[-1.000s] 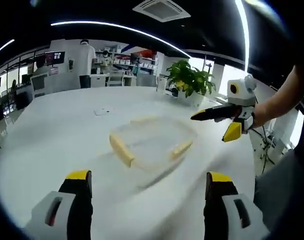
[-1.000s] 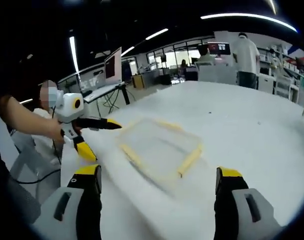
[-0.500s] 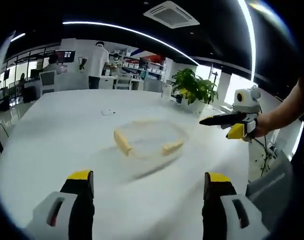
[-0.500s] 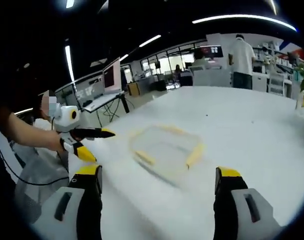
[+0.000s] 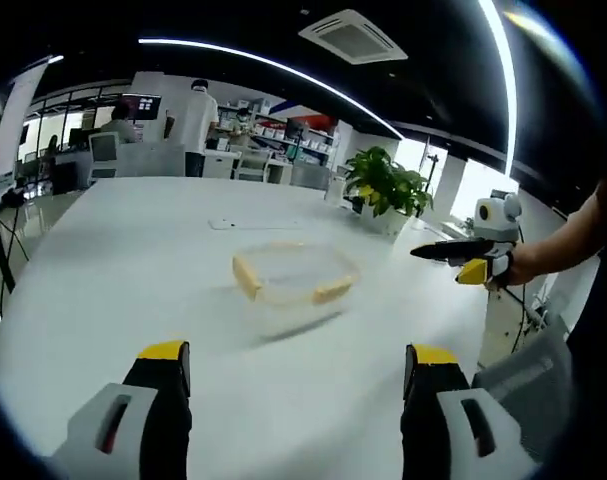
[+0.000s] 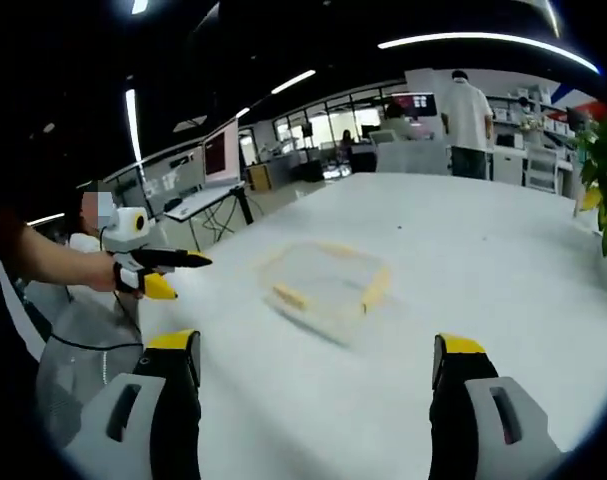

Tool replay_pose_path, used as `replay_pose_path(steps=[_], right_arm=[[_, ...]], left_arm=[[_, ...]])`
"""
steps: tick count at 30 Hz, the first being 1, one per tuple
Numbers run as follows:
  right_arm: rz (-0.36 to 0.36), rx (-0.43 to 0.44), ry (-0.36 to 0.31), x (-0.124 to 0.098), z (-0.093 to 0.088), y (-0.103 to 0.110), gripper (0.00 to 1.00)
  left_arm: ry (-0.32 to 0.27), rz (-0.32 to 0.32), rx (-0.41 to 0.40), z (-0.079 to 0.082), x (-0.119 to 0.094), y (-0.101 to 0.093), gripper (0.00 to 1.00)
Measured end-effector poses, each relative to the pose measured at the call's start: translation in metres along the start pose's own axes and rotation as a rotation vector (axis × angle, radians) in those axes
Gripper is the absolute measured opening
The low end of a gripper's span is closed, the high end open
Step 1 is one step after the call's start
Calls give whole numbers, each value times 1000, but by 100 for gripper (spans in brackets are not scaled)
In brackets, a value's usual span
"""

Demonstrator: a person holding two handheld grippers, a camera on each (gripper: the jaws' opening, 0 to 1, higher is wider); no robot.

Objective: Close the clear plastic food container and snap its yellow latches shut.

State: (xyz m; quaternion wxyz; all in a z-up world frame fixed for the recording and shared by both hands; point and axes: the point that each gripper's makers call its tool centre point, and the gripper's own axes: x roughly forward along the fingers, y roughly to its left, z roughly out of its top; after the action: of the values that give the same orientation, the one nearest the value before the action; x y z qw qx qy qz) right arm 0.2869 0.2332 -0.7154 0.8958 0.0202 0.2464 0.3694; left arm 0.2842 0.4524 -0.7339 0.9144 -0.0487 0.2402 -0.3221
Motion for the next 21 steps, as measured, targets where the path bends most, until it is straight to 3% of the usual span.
replay_pose_path(steps=[8,21], right_arm=[[-7,-14,-1,-16,-3,18,93],[-39,45,-9,-41,-35,40,93]], left_arm=[[-4,9,8,-3,-25,-6,84],[-15,60,-6,-15,-58,-11,82]])
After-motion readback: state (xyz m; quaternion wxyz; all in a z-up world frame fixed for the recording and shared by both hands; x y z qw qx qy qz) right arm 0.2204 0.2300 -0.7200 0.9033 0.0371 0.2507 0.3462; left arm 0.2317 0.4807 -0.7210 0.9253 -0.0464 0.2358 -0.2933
